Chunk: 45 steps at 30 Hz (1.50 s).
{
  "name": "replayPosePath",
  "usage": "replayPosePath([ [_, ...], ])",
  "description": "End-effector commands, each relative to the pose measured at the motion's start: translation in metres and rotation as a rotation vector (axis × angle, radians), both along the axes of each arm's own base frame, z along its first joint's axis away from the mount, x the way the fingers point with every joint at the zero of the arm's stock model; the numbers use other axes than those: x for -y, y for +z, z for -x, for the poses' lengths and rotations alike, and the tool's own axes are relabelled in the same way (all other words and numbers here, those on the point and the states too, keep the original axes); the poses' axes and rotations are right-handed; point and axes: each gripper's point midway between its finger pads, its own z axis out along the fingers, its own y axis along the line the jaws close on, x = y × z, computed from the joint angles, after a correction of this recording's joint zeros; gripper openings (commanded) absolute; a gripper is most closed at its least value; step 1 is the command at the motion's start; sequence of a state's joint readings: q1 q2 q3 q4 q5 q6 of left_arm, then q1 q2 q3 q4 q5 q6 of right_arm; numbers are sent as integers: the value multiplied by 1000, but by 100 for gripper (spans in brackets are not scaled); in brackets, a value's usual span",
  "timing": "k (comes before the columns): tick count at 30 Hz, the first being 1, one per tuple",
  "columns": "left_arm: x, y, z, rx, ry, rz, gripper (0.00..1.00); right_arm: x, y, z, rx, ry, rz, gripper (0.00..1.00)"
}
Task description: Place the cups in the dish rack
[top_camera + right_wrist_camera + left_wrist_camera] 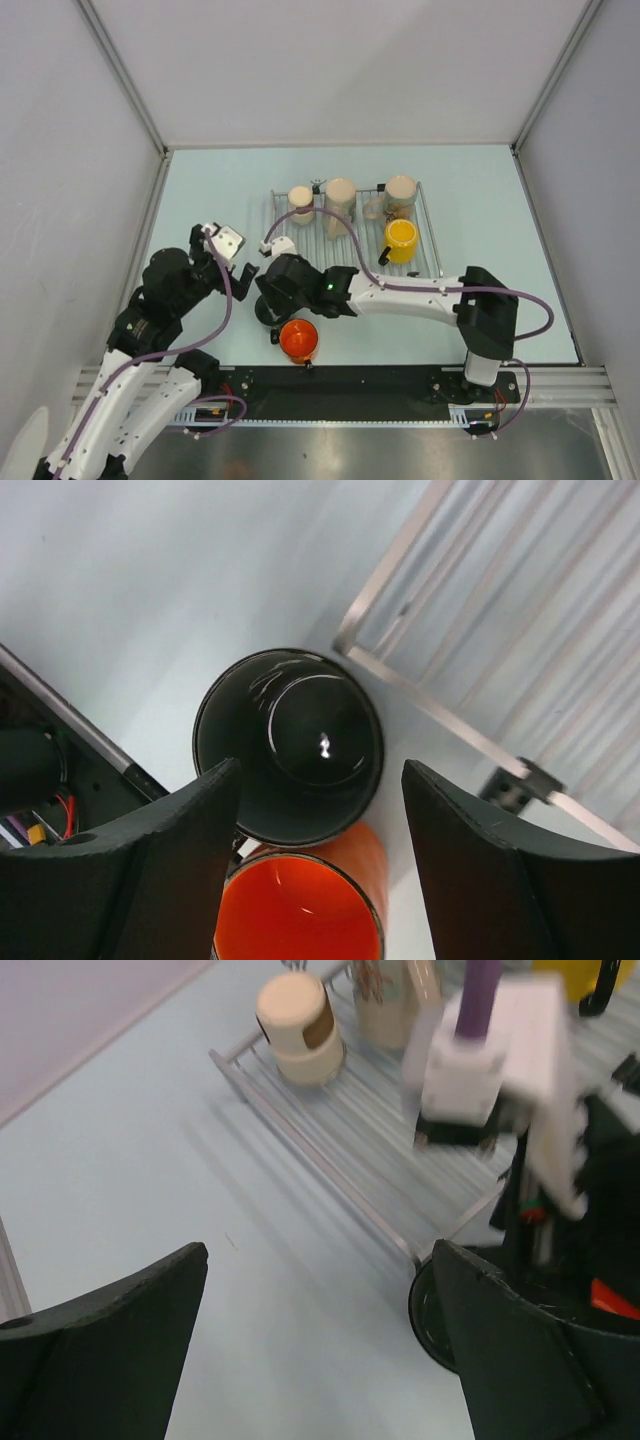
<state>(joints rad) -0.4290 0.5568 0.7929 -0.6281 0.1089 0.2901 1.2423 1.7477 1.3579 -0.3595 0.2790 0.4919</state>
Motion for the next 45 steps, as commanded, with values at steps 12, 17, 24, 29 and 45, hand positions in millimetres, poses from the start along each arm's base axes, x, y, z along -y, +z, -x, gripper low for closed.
replayPosePath([
  [12,-29,41,-51,82,221,159,98,-56,-26,48,-49,189,39,68],
  [17,-36,36,-64,56,239,165,99,-65,-38,53,-68,214,50,68],
  [24,-46,29,-76,24,257,181,98,-77,-37,66,-37,242,91,67],
  [29,-47,27,-78,13,251,190,98,-74,-22,72,10,226,93,67],
  [45,-69,67,-90,71,349,271,96,-68,-4,103,66,229,92,67],
])
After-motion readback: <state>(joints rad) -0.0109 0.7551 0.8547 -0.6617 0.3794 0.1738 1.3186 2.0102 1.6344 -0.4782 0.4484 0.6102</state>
